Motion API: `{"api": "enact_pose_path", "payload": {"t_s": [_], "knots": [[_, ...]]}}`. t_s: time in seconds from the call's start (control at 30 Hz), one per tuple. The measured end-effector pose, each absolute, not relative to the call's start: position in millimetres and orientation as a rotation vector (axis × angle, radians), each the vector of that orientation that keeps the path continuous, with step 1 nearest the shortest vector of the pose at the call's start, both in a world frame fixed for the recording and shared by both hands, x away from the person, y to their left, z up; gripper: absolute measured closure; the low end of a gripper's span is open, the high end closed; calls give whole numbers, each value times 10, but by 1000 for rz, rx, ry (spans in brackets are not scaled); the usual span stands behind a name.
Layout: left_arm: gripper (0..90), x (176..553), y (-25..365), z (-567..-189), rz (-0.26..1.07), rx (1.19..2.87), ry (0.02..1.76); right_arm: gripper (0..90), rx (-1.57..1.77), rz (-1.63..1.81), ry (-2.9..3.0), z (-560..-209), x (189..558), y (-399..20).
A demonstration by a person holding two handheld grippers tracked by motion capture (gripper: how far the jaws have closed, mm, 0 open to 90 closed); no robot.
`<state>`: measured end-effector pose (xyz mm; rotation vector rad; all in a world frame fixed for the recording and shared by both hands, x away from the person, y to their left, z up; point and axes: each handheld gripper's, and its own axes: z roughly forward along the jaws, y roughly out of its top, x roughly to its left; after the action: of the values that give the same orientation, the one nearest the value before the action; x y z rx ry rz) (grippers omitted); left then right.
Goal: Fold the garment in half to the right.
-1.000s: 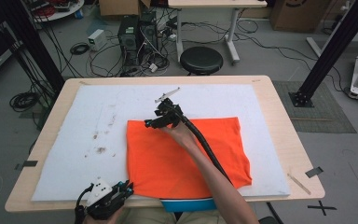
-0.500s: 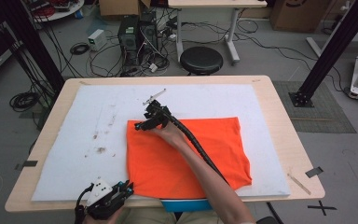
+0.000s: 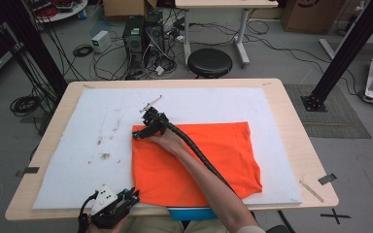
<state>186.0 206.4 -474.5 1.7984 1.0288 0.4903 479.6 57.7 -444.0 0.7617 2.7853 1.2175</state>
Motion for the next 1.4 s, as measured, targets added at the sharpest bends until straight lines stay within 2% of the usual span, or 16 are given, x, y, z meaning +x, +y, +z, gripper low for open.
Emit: {"api": "enact_pose_path", "payload": {"t_s": [0.23, 0.47, 0.7, 0.83, 0.9, 0.97, 1.4], "knots": [[796, 1856, 2060, -4748, 489, 1795, 1030, 257, 702, 1162, 2783, -4473, 4765, 730], [796, 1859, 2061, -4748, 488, 1795, 1029, 391, 694, 1155, 2757, -4472, 4800, 720], [796, 1861, 2065, -4748, 487, 1796, 1029, 380, 654, 1119, 2733, -4478, 4749, 778], [796, 1863, 2064, -4749, 486, 1793, 1029, 325, 615, 1102, 2733, -4485, 4725, 806], [796, 1864, 2068, -4750, 482, 1793, 1028, 331, 599, 1081, 2730, -4485, 4704, 820], [796, 1864, 2069, -4752, 482, 1791, 1028, 360, 608, 1086, 2728, -4483, 4710, 817], [795, 1864, 2076, -4759, 477, 1785, 1027, 723, 664, 1121, 2694, -4476, 4724, 803]]}}
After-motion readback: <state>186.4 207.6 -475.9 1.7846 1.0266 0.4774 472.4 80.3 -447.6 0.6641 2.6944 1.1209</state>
